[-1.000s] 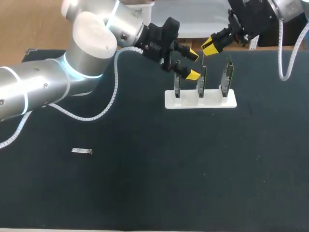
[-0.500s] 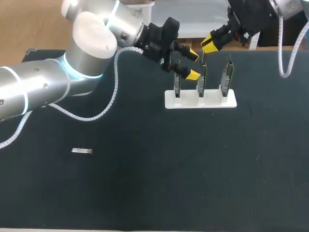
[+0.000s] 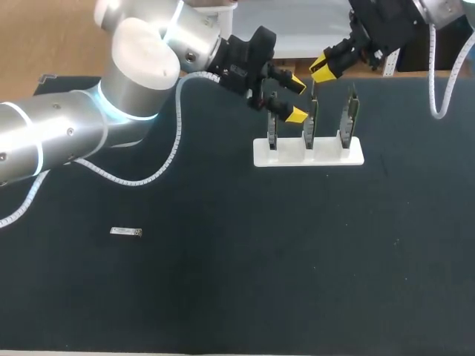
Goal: Pick up the optical module with the left hand, and insert it into the network port with the right hand.
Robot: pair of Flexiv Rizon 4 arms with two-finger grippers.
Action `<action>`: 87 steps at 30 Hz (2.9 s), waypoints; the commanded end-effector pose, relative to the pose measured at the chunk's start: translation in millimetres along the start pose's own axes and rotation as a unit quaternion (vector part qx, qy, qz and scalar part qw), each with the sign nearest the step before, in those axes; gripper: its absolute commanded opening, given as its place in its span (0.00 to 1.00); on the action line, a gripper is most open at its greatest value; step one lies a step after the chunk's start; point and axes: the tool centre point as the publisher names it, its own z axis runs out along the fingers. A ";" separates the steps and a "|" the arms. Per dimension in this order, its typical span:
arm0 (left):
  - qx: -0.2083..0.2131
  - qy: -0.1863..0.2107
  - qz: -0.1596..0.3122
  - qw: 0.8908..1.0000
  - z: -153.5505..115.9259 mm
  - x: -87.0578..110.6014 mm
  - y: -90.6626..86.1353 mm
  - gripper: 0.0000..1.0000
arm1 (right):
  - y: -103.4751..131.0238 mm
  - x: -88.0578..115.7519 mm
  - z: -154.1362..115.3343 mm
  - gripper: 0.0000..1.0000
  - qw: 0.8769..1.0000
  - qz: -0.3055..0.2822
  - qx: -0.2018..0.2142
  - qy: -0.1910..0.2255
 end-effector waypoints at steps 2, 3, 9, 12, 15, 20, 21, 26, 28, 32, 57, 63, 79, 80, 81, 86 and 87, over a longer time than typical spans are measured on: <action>0.002 0.002 -0.001 1.000 0.4 -0.8 2.3 1.00 | -1.4 2.5 1.8 0.00 1.000 0.003 -0.002 -0.001; 0.002 0.002 -0.001 1.000 0.4 -0.8 2.3 1.00 | -1.3 2.7 2.0 0.00 1.000 0.004 -0.002 -0.001; 0.002 0.002 -0.001 1.000 0.4 -0.8 2.3 1.00 | -0.4 2.6 3.1 0.00 1.000 0.005 -0.001 -0.001; 0.002 0.002 -0.001 1.000 0.4 -0.8 2.3 1.00 | 0.5 2.0 3.7 0.00 1.000 0.001 0.000 0.003; 0.002 0.002 -0.001 1.000 0.4 -0.8 2.3 1.00 | 0.8 2.5 4.7 0.00 1.000 0.001 -0.001 0.004; 0.002 0.002 -0.001 1.000 0.4 -0.8 2.3 1.00 | 0.4 6.4 7.0 0.00 1.000 0.007 -0.002 0.007; 0.002 0.002 -0.001 1.000 0.4 -0.8 2.3 1.00 | 0.4 7.2 7.2 0.00 1.000 0.008 -0.003 0.007; 0.002 0.002 -0.001 1.000 0.4 -0.8 2.3 1.00 | 0.1 11.1 8.8 0.00 1.000 0.013 -0.004 0.009; 0.002 0.002 -0.001 1.000 0.4 -0.8 2.3 1.00 | 0.1 11.7 9.0 0.00 1.000 0.014 -0.005 0.008; 0.002 0.002 -0.001 1.000 0.4 -0.8 2.3 1.00 | -0.1 11.8 9.0 0.00 1.000 0.016 -0.005 0.007; 0.002 0.002 -0.001 1.000 0.4 -0.8 2.3 1.00 | -0.4 -15.8 -20.2 1.00 0.998 0.005 -0.024 -0.063; 0.002 0.002 -0.001 1.000 0.4 -0.8 2.3 1.00 | 0.4 -22.4 -22.8 0.00 0.998 -0.005 -0.013 -0.060; 0.002 0.002 -0.001 1.000 0.4 -0.8 2.3 1.00 | -2.3 -18.5 -11.0 0.00 0.999 0.001 -0.003 -0.043; 0.002 0.002 -0.001 1.000 0.4 -0.8 2.3 1.00 | -2.9 -18.2 -10.8 0.00 0.999 0.002 -0.003 -0.043; 0.002 0.002 -0.001 1.000 0.4 -0.8 2.3 1.00 | -3.4 -17.8 -10.3 0.00 0.999 0.002 -0.003 -0.043; 0.002 0.002 -0.001 1.000 0.4 -0.8 2.3 1.00 | -5.8 -10.7 -6.9 0.00 0.999 0.013 -0.008 -0.041; 0.002 0.002 -0.001 1.000 0.4 -0.8 2.3 1.00 | -6.5 -8.7 -6.2 0.00 0.999 0.016 -0.007 -0.039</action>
